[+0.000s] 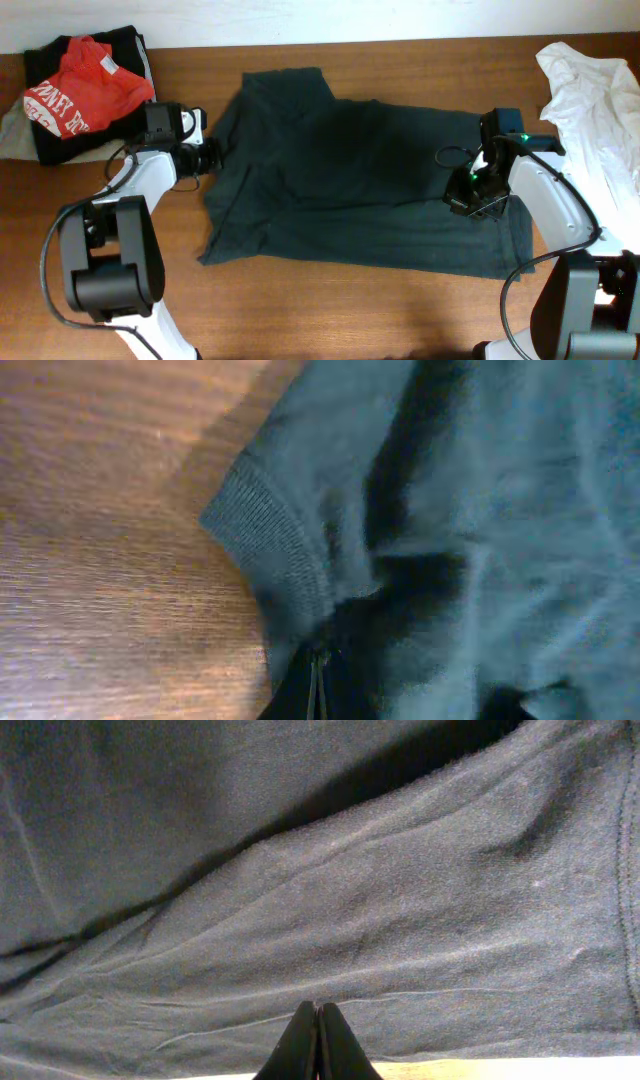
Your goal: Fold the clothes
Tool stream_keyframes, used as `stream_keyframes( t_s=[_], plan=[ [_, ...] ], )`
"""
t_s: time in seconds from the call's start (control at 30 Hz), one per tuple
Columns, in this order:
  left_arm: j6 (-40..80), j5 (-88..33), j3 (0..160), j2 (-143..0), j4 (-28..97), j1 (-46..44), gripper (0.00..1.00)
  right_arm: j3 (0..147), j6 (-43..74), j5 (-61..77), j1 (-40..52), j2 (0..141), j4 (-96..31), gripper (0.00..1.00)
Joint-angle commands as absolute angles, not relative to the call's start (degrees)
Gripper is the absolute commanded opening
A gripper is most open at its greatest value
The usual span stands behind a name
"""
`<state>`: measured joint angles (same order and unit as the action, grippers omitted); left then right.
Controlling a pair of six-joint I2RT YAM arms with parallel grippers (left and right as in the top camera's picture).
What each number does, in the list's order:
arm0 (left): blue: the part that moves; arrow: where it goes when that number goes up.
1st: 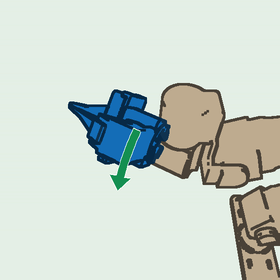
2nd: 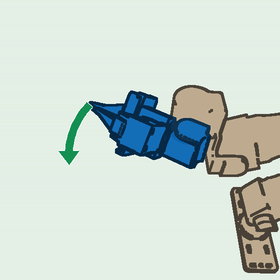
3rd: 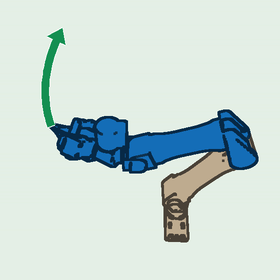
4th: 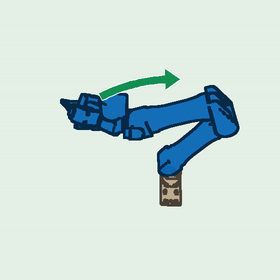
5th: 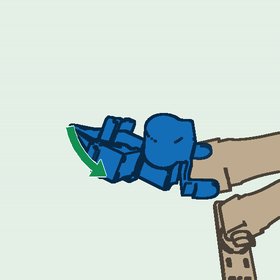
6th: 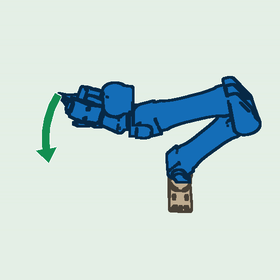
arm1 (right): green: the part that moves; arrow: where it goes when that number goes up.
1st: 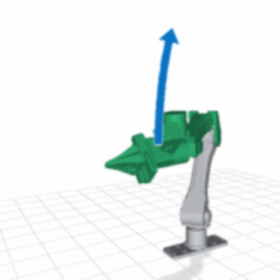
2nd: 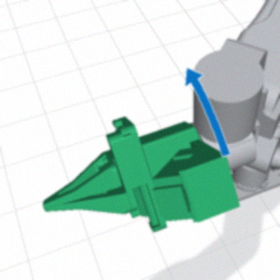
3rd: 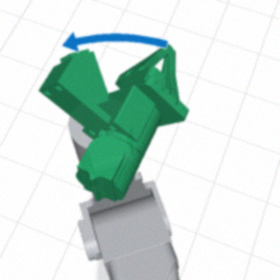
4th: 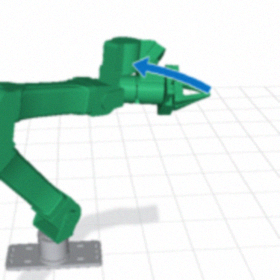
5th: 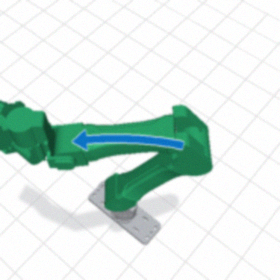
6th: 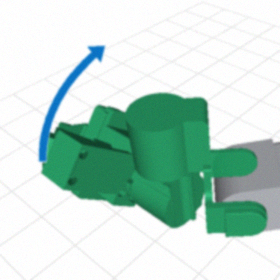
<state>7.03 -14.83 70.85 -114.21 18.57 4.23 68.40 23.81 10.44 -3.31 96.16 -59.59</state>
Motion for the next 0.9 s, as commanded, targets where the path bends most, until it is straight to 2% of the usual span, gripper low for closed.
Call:
stream_keyframes(
  t_s=[0.0,0.17,0.43,0.6,0.8,0.87],
  plan=[
    [5.89,-16.84,71.72,-117.8,18.55,4.1,0.01,68.66,24.29,9.65,-2.96,96.07,-59.42,0.04],
    [5.87,-16.69,71.72,-117.82,18.04,4.12,0.01,68.66,24.29,9.65,-2.96,96.07,-59.42,0.04],
    [5.87,5.91,71.75,-117.8,21.93,4.19,0.01,68.58,24.27,9.65,-2.96,96.07,-59.86,0.04],
    [2.92,9.1,75.46,-117.78,24.05,4.19,0.01,67.79,24.27,9.34,-2.96,96.07,-59.83,0.04],
    [2.96,8.78,92.95,-117.62,40.29,4.1,0.01,67.75,24.27,7.6,-2.96,96.07,-59.96,0.04],
    [2.96,6.09,99.26,-117.36,46.98,3.7,0.01,67.77,24.25,6.81,-3.09,96.07,-59.96,0.09]
  ],
)
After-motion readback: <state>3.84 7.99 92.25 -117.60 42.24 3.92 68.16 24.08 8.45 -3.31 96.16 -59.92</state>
